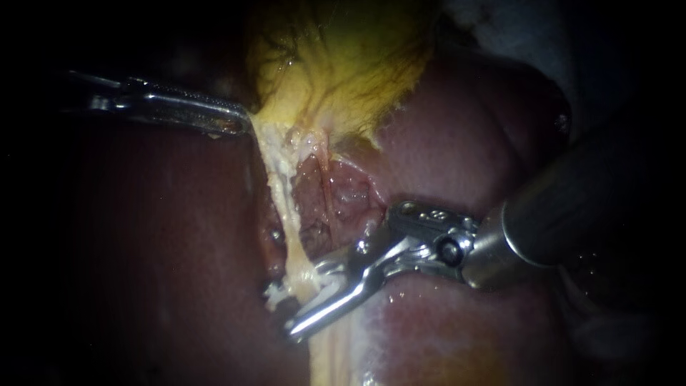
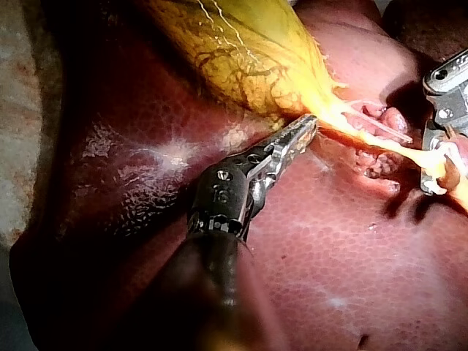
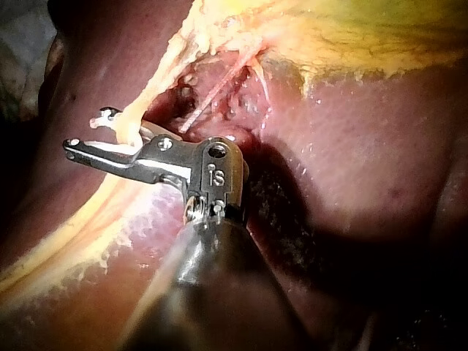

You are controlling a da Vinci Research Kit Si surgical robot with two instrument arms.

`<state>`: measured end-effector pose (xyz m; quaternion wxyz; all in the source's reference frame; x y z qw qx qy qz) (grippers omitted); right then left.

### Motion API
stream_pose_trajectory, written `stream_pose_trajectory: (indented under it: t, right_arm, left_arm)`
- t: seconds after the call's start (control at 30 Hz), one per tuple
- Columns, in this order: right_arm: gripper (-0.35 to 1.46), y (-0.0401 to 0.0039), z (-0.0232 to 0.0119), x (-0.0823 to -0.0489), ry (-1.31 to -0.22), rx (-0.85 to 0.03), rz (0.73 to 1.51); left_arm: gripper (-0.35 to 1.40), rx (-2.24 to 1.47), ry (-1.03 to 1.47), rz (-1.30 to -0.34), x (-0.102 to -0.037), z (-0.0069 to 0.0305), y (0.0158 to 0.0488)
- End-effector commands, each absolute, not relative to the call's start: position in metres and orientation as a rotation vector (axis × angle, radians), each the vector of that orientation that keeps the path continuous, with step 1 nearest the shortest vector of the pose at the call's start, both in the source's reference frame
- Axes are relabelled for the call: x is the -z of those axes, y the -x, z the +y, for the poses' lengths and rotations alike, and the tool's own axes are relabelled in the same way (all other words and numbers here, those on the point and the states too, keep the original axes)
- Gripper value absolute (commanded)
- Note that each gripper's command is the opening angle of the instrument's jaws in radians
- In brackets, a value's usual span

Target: Clipping first clip left tube

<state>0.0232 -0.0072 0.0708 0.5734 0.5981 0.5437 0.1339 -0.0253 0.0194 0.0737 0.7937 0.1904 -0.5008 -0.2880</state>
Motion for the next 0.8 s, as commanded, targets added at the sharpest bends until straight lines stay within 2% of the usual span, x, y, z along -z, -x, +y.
stream_pose_trajectory:
  t: [0.03, 0.3, 0.33, 0.37, 0.4, 0.53, 0.8]
  right_arm:
    - [0.29, -0.0232, -0.0072, -0.0710, -1.404, -0.311, 1.273]
    - [-0.04, -0.0230, -0.0067, -0.0718, -1.406, -0.310, 1.264]
    - [-0.13, -0.0229, -0.0067, -0.0719, -1.406, -0.311, 1.264]
    - [-0.29, -0.0228, -0.0066, -0.0720, -1.402, -0.318, 1.266]
    - [-0.35, -0.0227, -0.0066, -0.0720, -1.397, -0.325, 1.269]
    - [-0.35, -0.0226, -0.0066, -0.0724, -1.366, -0.376, 1.293]
    - [-0.35, -0.0226, -0.0073, -0.0736, -1.368, -0.362, 1.291]
  left_arm:
    - [-0.35, 0.619, -0.409, -1.076, -0.0737, 0.0194, 0.0254]
    - [-0.35, 0.619, -0.409, -1.076, -0.0738, 0.0194, 0.0254]
    - [-0.35, 0.619, -0.409, -1.076, -0.0738, 0.0194, 0.0254]
    - [-0.35, 0.619, -0.409, -1.076, -0.0738, 0.0194, 0.0254]
    - [-0.35, 0.619, -0.409, -1.076, -0.0738, 0.0194, 0.0254]
    - [-0.35, 0.619, -0.409, -1.076, -0.0738, 0.0194, 0.0254]
    - [-0.35, 0.620, -0.409, -1.076, -0.0738, 0.0194, 0.0254]
